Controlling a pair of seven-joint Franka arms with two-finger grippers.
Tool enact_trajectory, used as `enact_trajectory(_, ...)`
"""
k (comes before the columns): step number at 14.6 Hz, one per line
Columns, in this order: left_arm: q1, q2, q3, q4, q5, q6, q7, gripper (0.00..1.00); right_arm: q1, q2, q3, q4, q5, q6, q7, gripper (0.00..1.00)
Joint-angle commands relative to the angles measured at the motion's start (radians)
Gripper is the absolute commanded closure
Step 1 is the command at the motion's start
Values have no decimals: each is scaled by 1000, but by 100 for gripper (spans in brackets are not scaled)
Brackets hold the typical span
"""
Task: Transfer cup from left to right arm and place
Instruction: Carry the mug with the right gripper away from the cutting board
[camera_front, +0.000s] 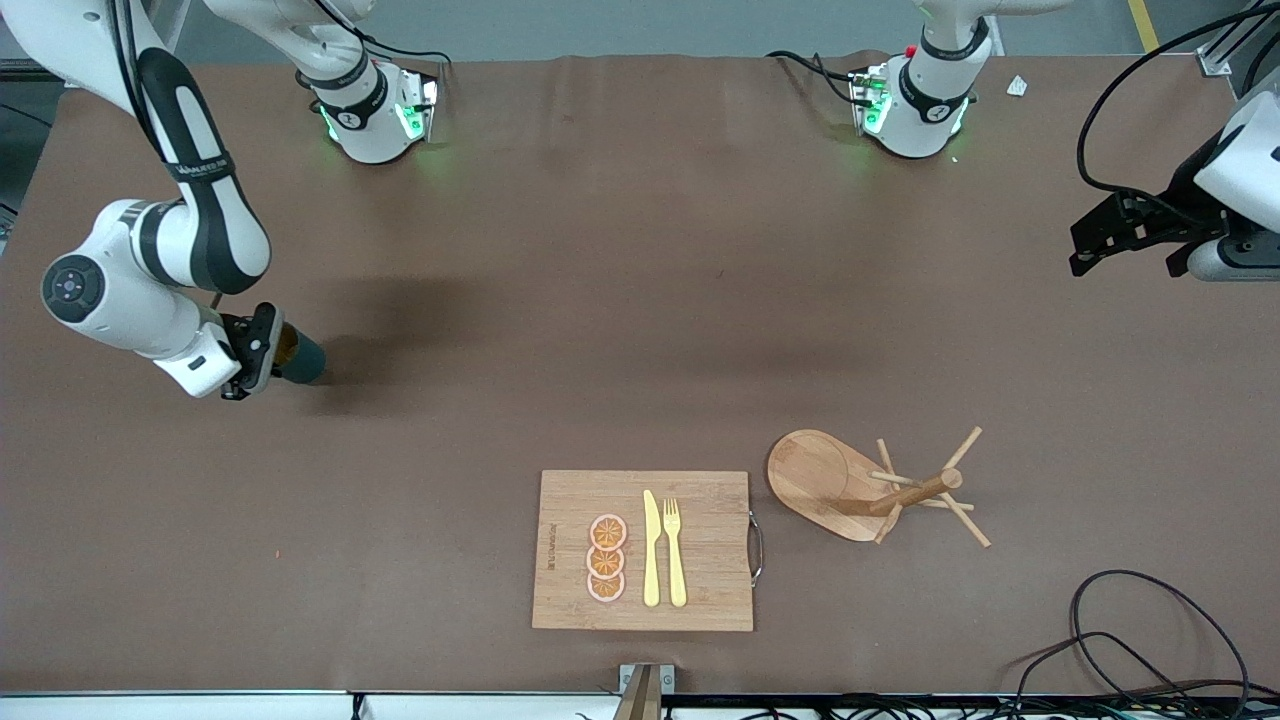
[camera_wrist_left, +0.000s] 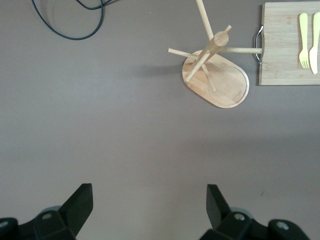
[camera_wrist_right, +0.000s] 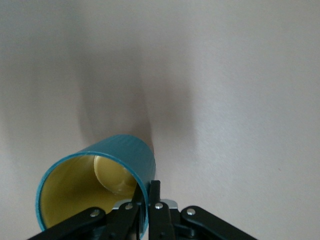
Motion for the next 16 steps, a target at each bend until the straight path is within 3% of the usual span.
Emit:
enact_trajectory(1, -1, -11, -5, 5, 14, -17, 3, 0, 6, -26, 4, -52, -3, 26, -20, 100)
enact_trajectory(6, 0, 2, -5, 35, 16, -17, 8, 0, 4, -28, 4, -90, -3, 87, -43, 99)
enact_trajectory(7, 0, 3, -3, 37, 17, -17, 8, 0, 4, -30, 4, -92, -3, 87, -43, 93)
enact_trajectory(8, 2, 3, -3, 37, 17, -17, 6, 0, 3, -28, 4, -92, -3, 86, -43, 22)
enact_trajectory(9, 2, 3, -3, 37, 16, -17, 8, 0, 1, -30, 4, -90, -3, 81, -44, 5)
enact_trajectory(10, 2, 3, -3, 37, 10, -17, 8, 0, 1, -31, 4, -89, -3, 73, -44, 0)
enact_trajectory(12, 0, 5, -3, 37, 13, -17, 6, 0, 1, -39, 4, -76, -3, 48, -32, 0)
enact_trajectory(16, 0, 5, -3, 37, 14, -17, 3, 0, -13, -60, -2, 29, 12, -141, 98, 0)
